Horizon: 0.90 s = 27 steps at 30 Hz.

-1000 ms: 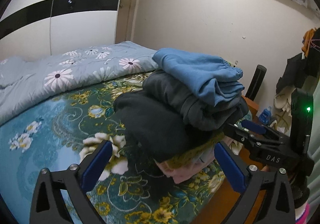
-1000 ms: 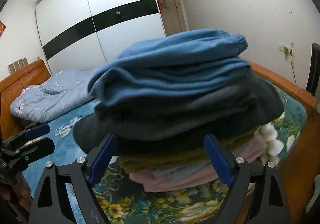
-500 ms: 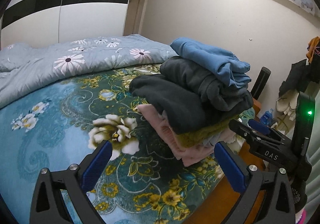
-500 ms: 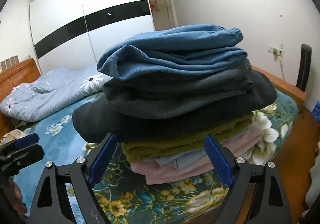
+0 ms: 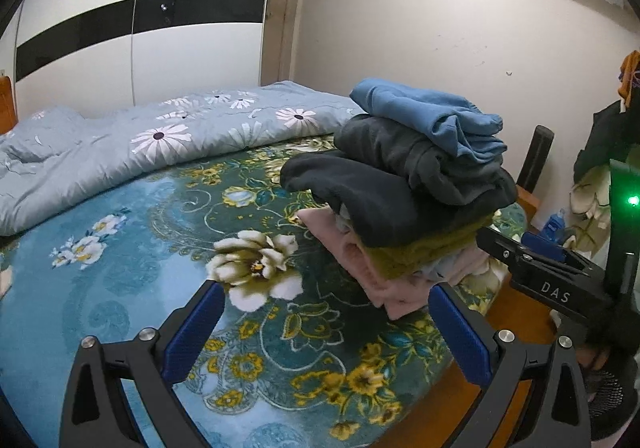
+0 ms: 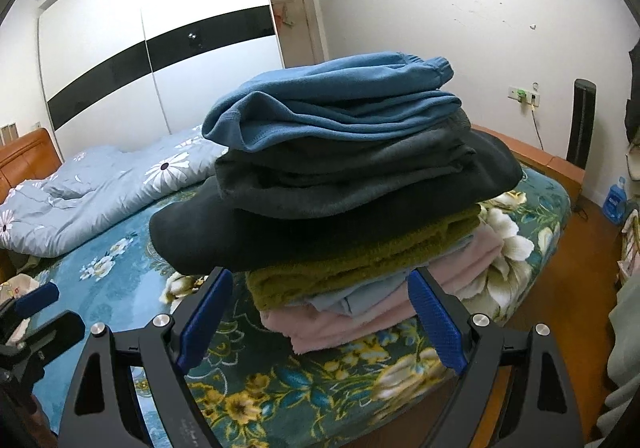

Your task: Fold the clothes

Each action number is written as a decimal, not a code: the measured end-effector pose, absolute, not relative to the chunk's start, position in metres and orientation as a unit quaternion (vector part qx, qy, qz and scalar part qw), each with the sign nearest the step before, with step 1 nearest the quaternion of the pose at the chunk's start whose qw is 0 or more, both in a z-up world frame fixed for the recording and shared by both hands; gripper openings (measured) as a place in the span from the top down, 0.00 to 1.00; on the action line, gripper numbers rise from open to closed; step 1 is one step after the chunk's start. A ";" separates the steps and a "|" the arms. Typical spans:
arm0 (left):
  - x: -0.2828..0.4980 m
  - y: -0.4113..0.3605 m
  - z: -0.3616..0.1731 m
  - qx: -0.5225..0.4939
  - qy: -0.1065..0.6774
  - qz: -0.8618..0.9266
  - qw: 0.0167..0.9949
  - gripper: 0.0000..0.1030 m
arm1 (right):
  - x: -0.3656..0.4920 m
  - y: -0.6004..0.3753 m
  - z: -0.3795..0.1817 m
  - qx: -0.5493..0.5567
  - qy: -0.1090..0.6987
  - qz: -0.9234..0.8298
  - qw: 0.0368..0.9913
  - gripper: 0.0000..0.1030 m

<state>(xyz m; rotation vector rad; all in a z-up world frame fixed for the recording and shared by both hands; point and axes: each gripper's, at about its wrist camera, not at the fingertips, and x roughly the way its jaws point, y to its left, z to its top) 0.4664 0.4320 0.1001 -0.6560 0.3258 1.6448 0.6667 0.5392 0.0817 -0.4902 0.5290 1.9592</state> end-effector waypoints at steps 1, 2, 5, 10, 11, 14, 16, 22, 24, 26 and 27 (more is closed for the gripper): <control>0.466 0.431 0.100 -0.290 0.138 0.713 0.624 0.00 | 0.667 0.537 0.083 -0.203 0.218 0.811 0.504 0.13; 0.467 0.429 0.101 -0.291 0.137 0.711 0.625 0.00 | 0.667 0.534 0.084 -0.203 0.216 0.810 0.506 0.13; 0.473 0.427 0.104 -0.283 0.146 0.717 0.620 0.00 | 0.667 0.526 0.090 -0.205 0.209 0.809 0.509 0.13; 0.484 0.424 0.106 -0.268 0.165 0.724 0.614 0.00 | 0.670 0.517 0.095 -0.212 0.201 0.804 0.517 0.13; 0.486 0.424 0.105 -0.267 0.170 0.725 0.612 0.00 | 0.671 0.516 0.096 -0.214 0.201 0.802 0.520 0.13; 0.489 0.425 0.104 -0.266 0.179 0.727 0.606 0.00 | 0.673 0.513 0.096 -0.218 0.200 0.798 0.525 0.13; 0.491 0.425 0.103 -0.266 0.185 0.731 0.601 0.00 | 0.674 0.510 0.096 -0.221 0.197 0.797 0.526 0.13; 0.496 0.421 0.105 -0.260 0.190 0.735 0.597 0.00 | 0.677 0.505 0.097 -0.224 0.196 0.798 0.524 0.13; 0.496 0.420 0.105 -0.259 0.192 0.737 0.593 0.00 | 0.677 0.505 0.097 -0.223 0.196 0.799 0.524 0.13; 0.496 0.420 0.105 -0.258 0.195 0.740 0.590 0.00 | 0.677 0.504 0.097 -0.223 0.197 0.799 0.522 0.13; 0.496 0.420 0.104 -0.259 0.195 0.740 0.589 0.00 | 0.677 0.504 0.097 -0.223 0.198 0.800 0.521 0.13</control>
